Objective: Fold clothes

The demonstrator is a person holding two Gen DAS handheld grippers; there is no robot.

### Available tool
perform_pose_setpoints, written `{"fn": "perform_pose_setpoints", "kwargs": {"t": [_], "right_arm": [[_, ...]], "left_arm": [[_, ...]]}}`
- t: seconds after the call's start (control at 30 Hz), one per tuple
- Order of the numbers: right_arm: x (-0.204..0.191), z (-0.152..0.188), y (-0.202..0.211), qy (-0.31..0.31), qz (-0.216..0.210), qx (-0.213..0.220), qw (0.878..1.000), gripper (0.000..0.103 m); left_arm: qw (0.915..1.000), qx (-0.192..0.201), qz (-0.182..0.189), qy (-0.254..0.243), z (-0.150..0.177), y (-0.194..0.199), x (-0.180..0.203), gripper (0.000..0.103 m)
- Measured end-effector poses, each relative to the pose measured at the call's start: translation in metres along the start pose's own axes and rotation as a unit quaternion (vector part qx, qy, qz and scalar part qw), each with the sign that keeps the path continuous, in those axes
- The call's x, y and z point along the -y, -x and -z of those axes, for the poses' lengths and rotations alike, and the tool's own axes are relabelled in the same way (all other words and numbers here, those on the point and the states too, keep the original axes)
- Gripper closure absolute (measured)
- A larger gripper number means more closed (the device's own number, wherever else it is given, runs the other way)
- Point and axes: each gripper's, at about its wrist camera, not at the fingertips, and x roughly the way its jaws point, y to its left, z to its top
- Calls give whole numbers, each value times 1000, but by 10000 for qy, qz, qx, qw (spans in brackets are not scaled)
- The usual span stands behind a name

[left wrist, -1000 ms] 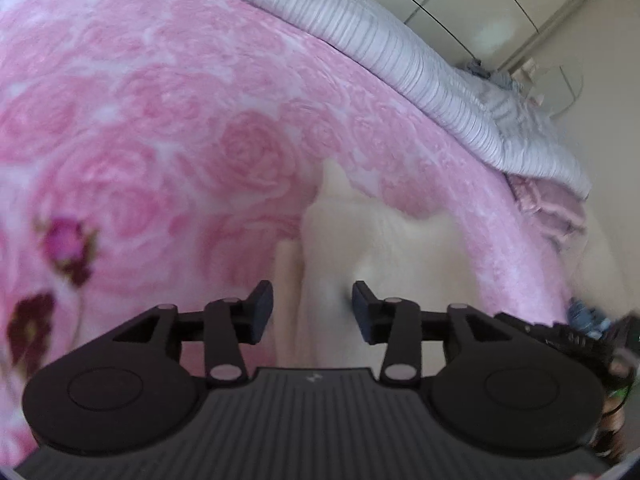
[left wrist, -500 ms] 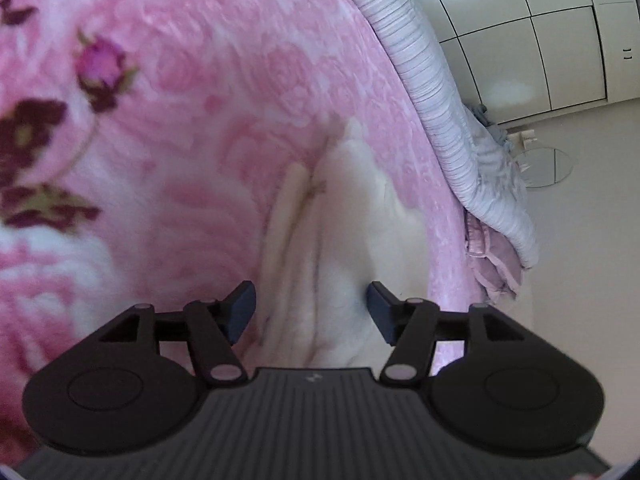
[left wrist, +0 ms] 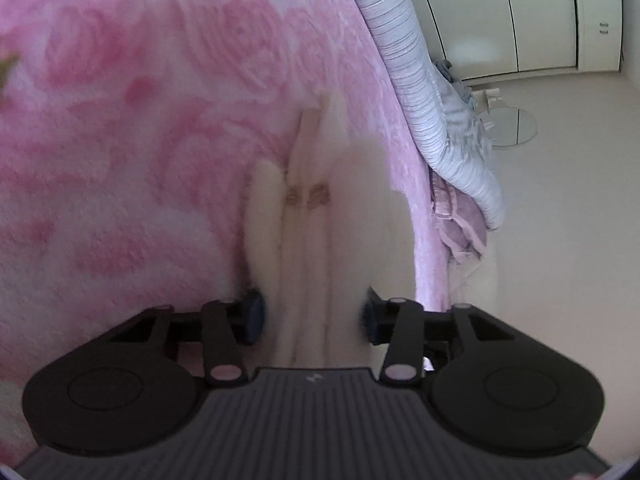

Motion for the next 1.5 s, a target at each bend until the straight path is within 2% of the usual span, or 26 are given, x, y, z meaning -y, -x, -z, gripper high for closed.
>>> {"fn": "perform_pose_setpoints", "kwargs": {"t": [0.1, 0.17, 0.27, 0.37, 0.5, 0.6, 0.77, 0.83, 0.97, 1.07, 1.23, 1.5], "right_arm": [[10, -3, 4, -500, -74, -71, 9987, 58], [3, -4, 5, -527, 132, -87, 9985, 59], [-18, -12, 6, -561, 404, -155, 9975, 62], [-49, -20, 7, -466, 372, -198, 9980, 64], [-100, -32, -7, -310, 249, -288, 9988, 64], [-140, -35, -32, -241, 14, -357, 9991, 64], [-223, -36, -113, -40, -353, -741, 9966, 64], [-255, -24, -153, 47, -427, -884, 9952, 65], [-321, -2, -236, 167, -513, -1104, 9924, 65], [-361, 11, -296, 108, -518, -1094, 9926, 65], [-399, 26, -373, 72, -583, -917, 9941, 65], [-434, 30, -474, 202, -697, -742, 9946, 65]], "left_arm": [[9999, 98, -45, -79, 5, 0, 5, 68], [9999, 69, -30, 86, 3, 0, 6, 71], [9996, -45, -81, 266, -6, 4, 10, 74], [9994, -72, -155, 302, -17, 16, 20, 75], [9989, 203, -201, 358, -48, 59, 30, 75], [9977, 507, -264, 370, -73, 108, 31, 75], [9920, 1039, -528, 483, -123, 207, 11, 75], [9891, 1201, -630, 576, -145, 246, -5, 75], [9852, 1355, -845, 618, -201, 317, -39, 75], [9844, 1353, -979, 548, -246, 360, -61, 75], [9850, 1279, -1135, 214, -326, 400, -99, 75], [9817, 1422, -1260, -124, -413, 438, -154, 75]]}}
